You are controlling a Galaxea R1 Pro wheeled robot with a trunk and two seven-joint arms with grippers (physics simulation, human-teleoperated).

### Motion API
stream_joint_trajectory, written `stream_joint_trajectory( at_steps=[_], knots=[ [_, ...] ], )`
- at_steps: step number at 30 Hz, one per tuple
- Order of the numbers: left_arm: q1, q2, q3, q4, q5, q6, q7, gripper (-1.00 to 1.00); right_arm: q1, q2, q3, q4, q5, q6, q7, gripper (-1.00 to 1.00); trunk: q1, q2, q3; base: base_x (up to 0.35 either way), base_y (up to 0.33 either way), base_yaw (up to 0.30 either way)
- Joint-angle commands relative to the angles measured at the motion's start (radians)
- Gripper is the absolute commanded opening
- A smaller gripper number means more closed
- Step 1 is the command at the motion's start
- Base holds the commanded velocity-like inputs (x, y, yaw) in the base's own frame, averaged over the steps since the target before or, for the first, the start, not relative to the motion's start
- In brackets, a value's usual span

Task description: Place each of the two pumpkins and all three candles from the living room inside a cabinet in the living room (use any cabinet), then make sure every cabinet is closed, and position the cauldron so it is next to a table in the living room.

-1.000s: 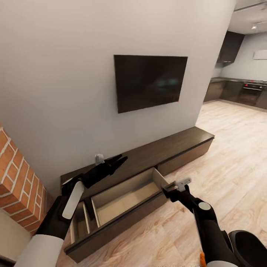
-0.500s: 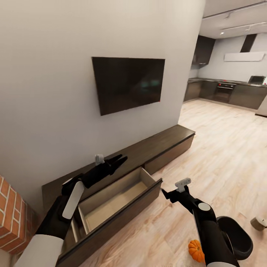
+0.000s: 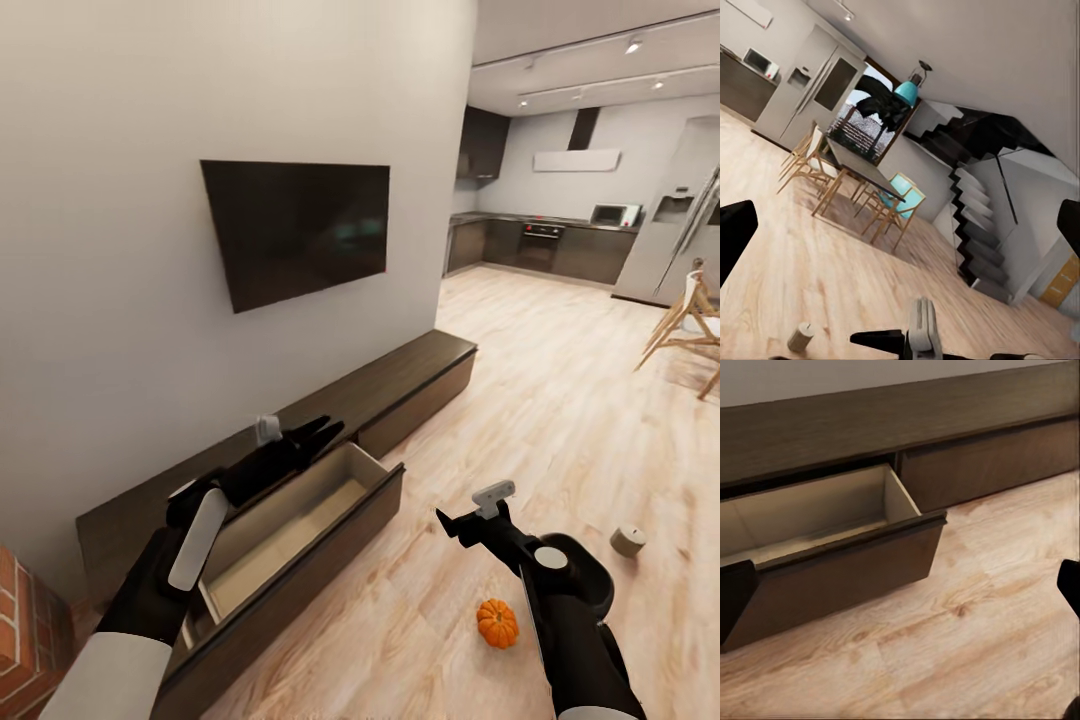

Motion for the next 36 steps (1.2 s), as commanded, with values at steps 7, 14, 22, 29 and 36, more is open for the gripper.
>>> stream_joint_trajectory(
  at_steps=[7, 14, 22, 29, 36],
  knots=[
    [0.000, 0.000, 0.000, 0.000, 0.000, 0.000, 0.000, 1.00, 0.000, 0.000, 0.000, -0.001, 0.000, 0.000, 0.000, 1.00, 0.000, 0.000, 0.006, -0.193, 0.000, -0.272],
    [0.000, -0.003, -0.001, 0.002, 0.000, 0.000, 0.000, 1.00, 0.017, 0.003, -0.001, 0.032, -0.005, 0.006, -0.003, 1.00, 0.000, 0.000, 0.006, -0.064, 0.000, -0.089],
    [0.000, -0.008, -0.003, 0.004, 0.000, 0.000, 0.001, 1.00, 0.018, 0.003, -0.006, 0.040, -0.007, 0.020, -0.006, 1.00, 0.000, 0.000, -0.005, -0.001, 0.000, -0.104],
    [0.000, -0.004, -0.002, 0.006, 0.000, 0.000, 0.002, 1.00, 0.019, -0.001, -0.069, 0.048, -0.132, 0.026, -0.008, 1.00, 0.000, 0.000, -0.013, 0.000, 0.000, -0.183],
    [0.000, -0.008, -0.002, 0.074, 0.000, 0.000, 0.001, 1.00, 0.021, -0.004, -0.082, 0.087, -0.155, 0.026, -0.009, 1.00, 0.000, 0.000, -0.022, 0.000, 0.000, -0.201]
  ],
)
